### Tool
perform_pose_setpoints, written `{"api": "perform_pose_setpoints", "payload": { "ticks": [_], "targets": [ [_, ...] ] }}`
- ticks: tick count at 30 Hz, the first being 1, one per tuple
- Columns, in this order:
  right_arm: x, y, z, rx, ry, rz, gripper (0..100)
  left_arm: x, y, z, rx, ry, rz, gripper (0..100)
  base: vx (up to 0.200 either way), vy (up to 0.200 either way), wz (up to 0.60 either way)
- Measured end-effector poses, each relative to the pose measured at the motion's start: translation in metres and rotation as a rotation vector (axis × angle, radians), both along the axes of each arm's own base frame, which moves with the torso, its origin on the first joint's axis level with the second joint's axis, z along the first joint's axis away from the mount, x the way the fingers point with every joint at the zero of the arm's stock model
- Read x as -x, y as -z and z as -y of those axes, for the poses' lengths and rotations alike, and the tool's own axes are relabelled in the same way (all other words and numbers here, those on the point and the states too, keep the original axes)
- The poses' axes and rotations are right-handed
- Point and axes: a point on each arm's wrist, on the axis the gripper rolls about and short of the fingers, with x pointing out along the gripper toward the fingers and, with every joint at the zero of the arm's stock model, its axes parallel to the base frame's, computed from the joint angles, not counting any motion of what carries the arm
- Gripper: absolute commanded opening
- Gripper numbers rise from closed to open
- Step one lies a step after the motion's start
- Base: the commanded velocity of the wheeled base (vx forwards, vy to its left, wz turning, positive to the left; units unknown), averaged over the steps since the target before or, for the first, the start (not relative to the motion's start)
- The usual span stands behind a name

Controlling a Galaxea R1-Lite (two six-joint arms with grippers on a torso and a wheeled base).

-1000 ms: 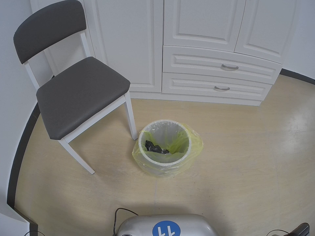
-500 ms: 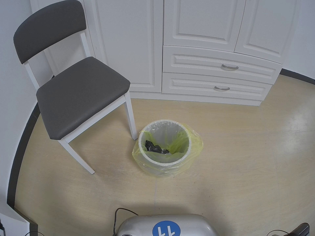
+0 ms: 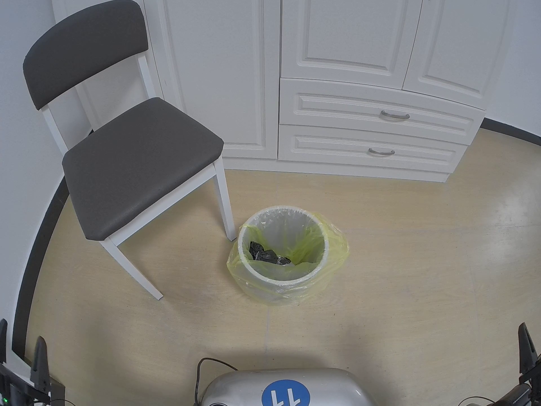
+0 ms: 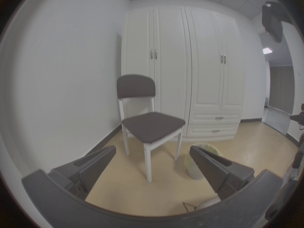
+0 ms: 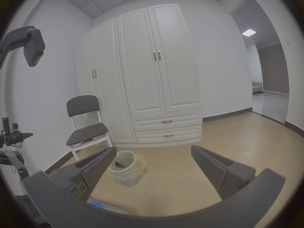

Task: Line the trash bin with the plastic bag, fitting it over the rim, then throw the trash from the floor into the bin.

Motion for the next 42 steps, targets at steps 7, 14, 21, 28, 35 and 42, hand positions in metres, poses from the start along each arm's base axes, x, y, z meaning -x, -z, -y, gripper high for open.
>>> {"api": "perform_pose_setpoints", "payload": {
  "ticks": [7,14,21,28,35,42],
  "targets": [
    [-0.002,0.013,0.000,-0.012,0.013,-0.124,100,-0.002,0.012,0.000,0.001,-0.008,-0.107,100,0.000,0.000,0.00],
    [-0.002,0.013,0.000,-0.030,0.015,-0.124,100,-0.002,0.013,0.000,0.001,-0.004,-0.113,100,0.000,0.000,0.00],
    [-0.002,0.013,0.000,-0.022,0.021,-0.125,100,-0.002,0.017,0.001,-0.005,0.061,-0.154,100,0.000,0.000,0.00],
    [-0.002,0.013,0.002,0.007,0.102,-0.126,100,-0.002,0.017,0.002,-0.028,0.071,-0.158,100,0.000,0.000,0.00],
    [-0.002,0.013,0.002,0.068,0.106,-0.125,100,-0.002,0.017,0.002,-0.028,0.071,-0.157,100,0.000,0.000,0.00],
    [-0.002,0.013,0.002,0.172,0.100,-0.121,100,-0.002,0.017,0.002,-0.029,0.072,-0.157,100,0.000,0.000,0.00]
  ]
}}
